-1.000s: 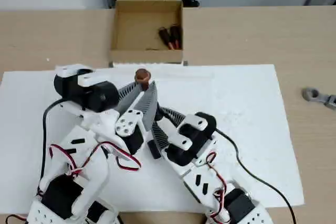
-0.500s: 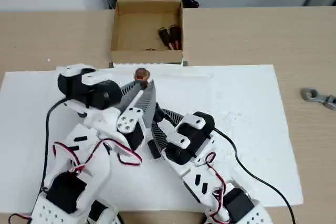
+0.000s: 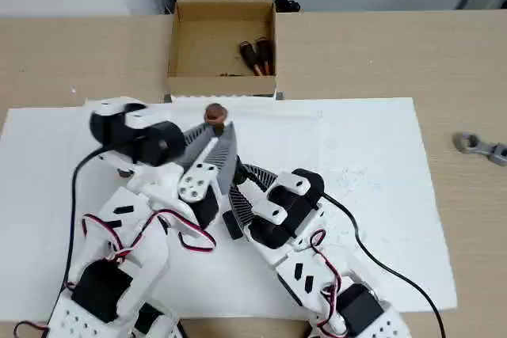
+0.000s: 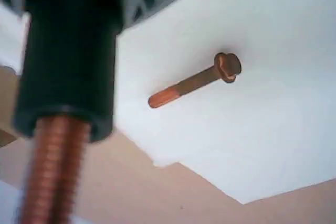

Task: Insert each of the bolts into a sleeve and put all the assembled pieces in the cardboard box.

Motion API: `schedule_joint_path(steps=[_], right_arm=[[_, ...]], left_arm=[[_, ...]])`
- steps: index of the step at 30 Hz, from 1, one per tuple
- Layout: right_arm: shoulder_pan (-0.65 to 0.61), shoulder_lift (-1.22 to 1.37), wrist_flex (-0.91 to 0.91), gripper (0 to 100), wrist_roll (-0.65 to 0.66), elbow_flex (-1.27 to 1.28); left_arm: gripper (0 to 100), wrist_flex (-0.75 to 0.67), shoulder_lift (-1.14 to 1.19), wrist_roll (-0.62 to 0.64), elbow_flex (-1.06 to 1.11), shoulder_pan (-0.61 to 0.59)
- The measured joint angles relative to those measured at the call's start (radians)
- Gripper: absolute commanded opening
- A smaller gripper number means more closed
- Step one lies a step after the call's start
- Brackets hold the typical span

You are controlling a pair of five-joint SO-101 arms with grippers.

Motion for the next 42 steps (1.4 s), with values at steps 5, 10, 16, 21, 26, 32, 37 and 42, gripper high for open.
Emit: schedule_joint_path(steps=[5, 10, 16, 21, 26, 32, 37, 42], right_arm=[[0.000, 0.000, 0.000, 0.3, 0.000, 0.000], [0.000, 0.000, 0.000, 0.3, 0.000, 0.000], [0.000, 0.000, 0.000, 0.3, 0.000, 0.000], [0.000, 0.000, 0.000, 0.3, 0.002, 0.000], [0.000, 0.000, 0.000, 0.3, 0.002, 0.000], [0.000, 0.000, 0.000, 0.3, 0.002, 0.000], [0.000, 0.000, 0.000, 0.3, 0.003, 0.000], [0.000, 0.000, 0.000, 0.3, 0.003, 0.000]], left_arm=[[1, 0.000, 0.002, 0.000, 0.000, 0.006], [1, 0.000, 0.002, 0.000, 0.000, 0.006], [1, 0.000, 0.000, 0.000, 0.017, 0.006], [1, 0.000, 0.002, 0.003, 0.043, 0.005], [4, 0.000, 0.002, 0.005, 0.044, 0.002], [13, 0.000, 0.000, 0.012, 0.044, 0.002], [15, 0.002, 0.002, 0.032, 0.046, 0.003], [18, 0.071, 0.000, 0.035, 0.023, 0.003]])
